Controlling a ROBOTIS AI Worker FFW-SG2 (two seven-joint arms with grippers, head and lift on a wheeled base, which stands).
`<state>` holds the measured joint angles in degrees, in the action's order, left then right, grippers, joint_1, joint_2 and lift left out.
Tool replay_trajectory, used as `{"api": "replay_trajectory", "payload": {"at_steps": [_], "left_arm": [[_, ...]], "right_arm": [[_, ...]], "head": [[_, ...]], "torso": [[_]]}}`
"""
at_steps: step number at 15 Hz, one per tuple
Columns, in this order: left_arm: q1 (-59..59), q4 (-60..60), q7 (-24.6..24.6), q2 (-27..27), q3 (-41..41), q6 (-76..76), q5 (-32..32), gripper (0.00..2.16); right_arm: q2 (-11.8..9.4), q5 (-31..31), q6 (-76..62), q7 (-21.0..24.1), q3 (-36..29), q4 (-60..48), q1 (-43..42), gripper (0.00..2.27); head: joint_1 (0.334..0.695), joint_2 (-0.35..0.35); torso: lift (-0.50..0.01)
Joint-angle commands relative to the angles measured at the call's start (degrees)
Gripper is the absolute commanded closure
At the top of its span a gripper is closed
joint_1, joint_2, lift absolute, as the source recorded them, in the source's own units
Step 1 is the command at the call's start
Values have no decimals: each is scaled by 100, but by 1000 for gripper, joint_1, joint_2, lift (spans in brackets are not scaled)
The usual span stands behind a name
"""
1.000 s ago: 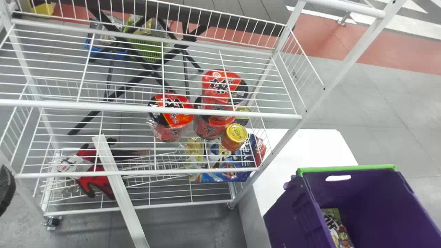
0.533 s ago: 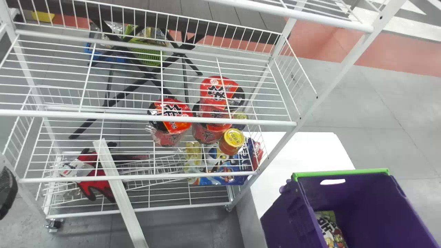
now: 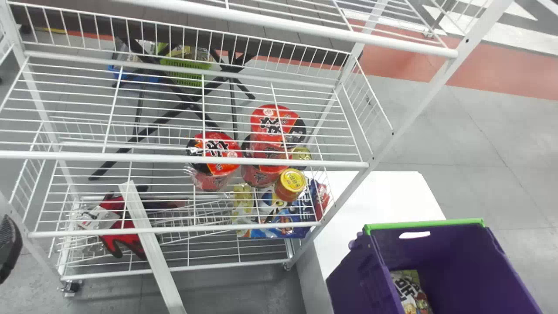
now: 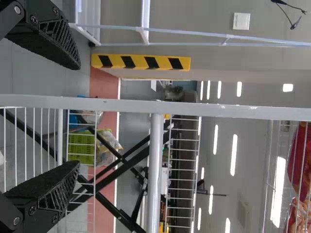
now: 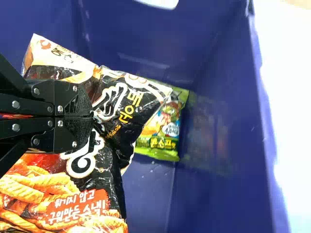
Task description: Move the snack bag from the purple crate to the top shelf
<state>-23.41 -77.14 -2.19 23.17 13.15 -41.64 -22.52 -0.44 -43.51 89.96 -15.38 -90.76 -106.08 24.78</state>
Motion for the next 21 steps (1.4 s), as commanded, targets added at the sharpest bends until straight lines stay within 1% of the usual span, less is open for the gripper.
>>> {"api": "replay_trajectory", "payload": {"at_steps": [1, 13, 21], "left_arm": [[-24, -20, 0, -14, -14, -23, 2, 134], [3, -2, -9, 47, -49, -6, -51, 134], [99, 68, 0, 126, 3, -6, -157, 134]], "right_arm": [[49, -26, 12, 0, -38, 0, 0, 2253], [49, -61, 12, -17, -73, -229, -53, 2253], [49, -17, 12, -158, -64, -220, -79, 2253]], "head": [[695, -350], [695, -350], [695, -350]], "torso": [[-363], [-315], [-283]]}}
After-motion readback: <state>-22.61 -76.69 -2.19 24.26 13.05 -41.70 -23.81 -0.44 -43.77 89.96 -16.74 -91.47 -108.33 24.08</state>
